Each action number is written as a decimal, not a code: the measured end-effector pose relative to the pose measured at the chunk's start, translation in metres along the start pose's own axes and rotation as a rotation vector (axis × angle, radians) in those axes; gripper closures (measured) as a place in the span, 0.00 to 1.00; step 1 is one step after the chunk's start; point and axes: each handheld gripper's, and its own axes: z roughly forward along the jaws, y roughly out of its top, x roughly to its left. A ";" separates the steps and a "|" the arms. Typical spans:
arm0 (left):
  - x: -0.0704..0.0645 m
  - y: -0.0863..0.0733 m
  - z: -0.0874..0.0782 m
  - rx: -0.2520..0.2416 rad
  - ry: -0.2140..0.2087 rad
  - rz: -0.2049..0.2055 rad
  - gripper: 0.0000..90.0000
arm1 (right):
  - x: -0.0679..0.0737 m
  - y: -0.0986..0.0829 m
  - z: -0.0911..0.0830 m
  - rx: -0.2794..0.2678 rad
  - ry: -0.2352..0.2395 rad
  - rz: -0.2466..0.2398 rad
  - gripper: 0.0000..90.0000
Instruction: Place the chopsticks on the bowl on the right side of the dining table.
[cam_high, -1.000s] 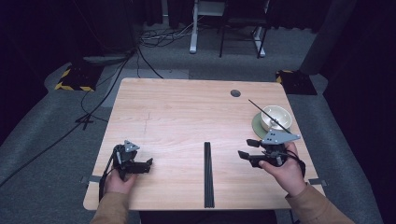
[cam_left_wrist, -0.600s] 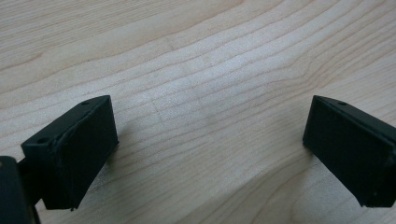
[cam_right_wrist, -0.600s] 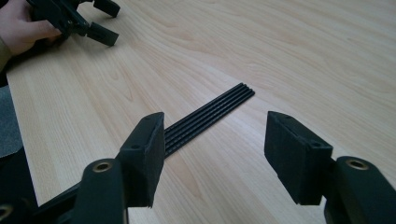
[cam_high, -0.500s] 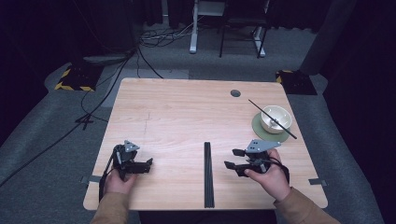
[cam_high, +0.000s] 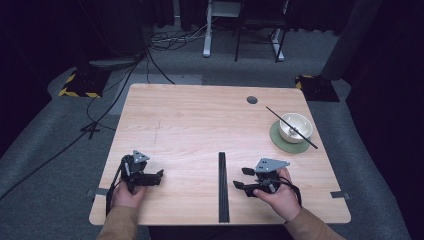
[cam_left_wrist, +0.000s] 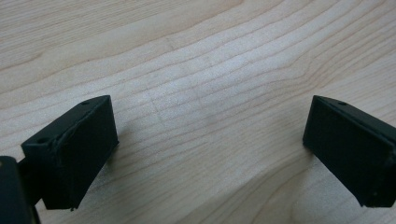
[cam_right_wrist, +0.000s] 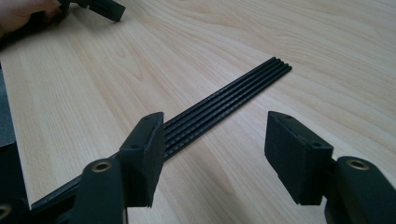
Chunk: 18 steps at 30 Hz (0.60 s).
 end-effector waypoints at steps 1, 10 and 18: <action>0.000 0.000 0.000 0.001 0.001 -0.001 0.04 | 0.000 0.000 0.000 0.003 -0.001 -0.006 0.44; 0.000 0.000 0.000 -0.001 0.000 0.001 0.04 | 0.009 -0.008 0.012 0.016 0.007 -0.014 0.42; 0.000 0.000 0.000 0.001 0.000 0.000 0.04 | 0.017 -0.015 0.024 0.031 0.005 -0.030 0.42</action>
